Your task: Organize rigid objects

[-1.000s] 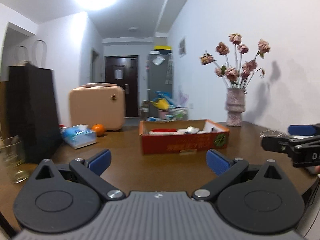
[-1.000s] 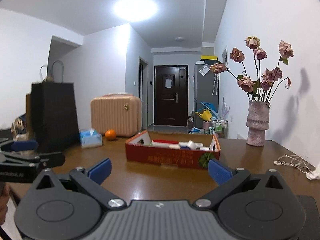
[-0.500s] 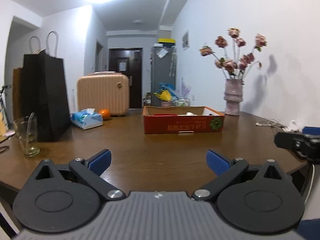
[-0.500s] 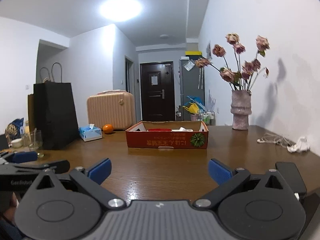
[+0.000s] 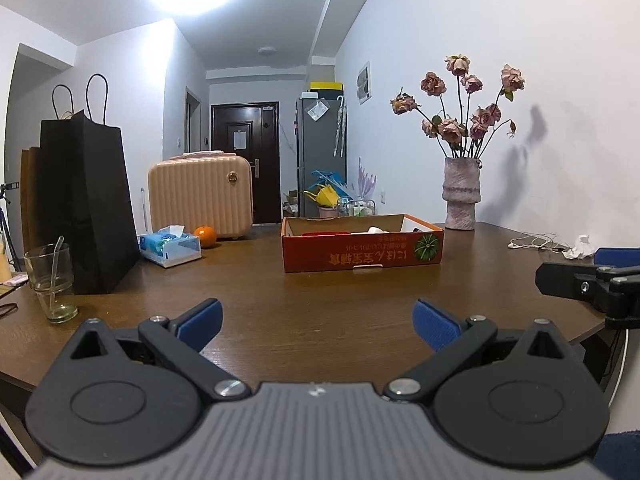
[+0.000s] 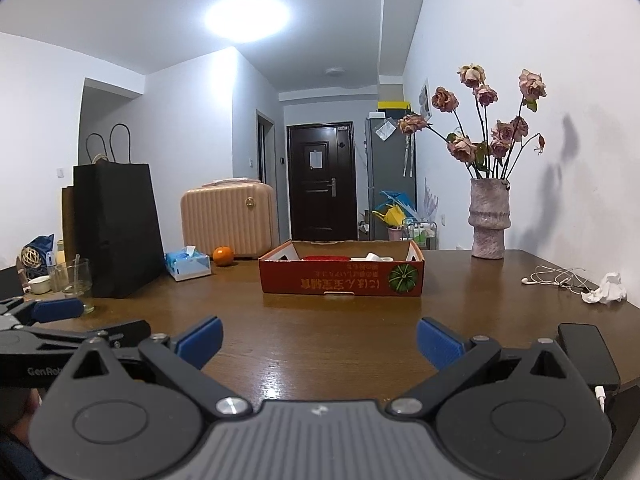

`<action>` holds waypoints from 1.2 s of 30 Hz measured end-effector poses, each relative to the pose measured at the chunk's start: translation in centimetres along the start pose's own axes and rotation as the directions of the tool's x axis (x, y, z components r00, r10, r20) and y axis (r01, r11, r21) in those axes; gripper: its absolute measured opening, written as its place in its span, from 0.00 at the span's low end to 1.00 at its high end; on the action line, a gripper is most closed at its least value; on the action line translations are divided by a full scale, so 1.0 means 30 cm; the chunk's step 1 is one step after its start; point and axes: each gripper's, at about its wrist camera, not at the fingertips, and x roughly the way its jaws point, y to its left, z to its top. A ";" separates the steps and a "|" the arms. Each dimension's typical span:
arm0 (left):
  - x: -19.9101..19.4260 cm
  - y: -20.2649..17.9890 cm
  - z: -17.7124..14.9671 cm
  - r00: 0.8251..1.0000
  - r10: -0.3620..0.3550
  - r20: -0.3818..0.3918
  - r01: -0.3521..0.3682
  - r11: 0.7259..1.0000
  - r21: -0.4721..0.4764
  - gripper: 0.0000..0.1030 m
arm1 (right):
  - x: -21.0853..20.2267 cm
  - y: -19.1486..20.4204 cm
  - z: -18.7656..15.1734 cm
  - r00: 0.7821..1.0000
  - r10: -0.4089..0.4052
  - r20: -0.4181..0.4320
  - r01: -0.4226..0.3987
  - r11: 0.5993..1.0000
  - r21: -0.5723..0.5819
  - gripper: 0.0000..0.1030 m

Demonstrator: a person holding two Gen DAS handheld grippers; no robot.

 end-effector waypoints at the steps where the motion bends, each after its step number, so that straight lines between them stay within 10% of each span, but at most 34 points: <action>1: -0.002 -0.002 -0.001 1.000 0.000 0.002 0.000 1.000 0.002 1.00 | 0.002 0.000 0.000 1.000 0.003 -0.001 -0.003 1.000 0.001 1.00; 36: -0.001 0.001 -0.006 1.000 -0.001 0.003 0.001 1.000 0.009 1.00 | 0.025 -0.007 -0.005 1.000 0.019 -0.025 -0.018 1.000 0.021 1.00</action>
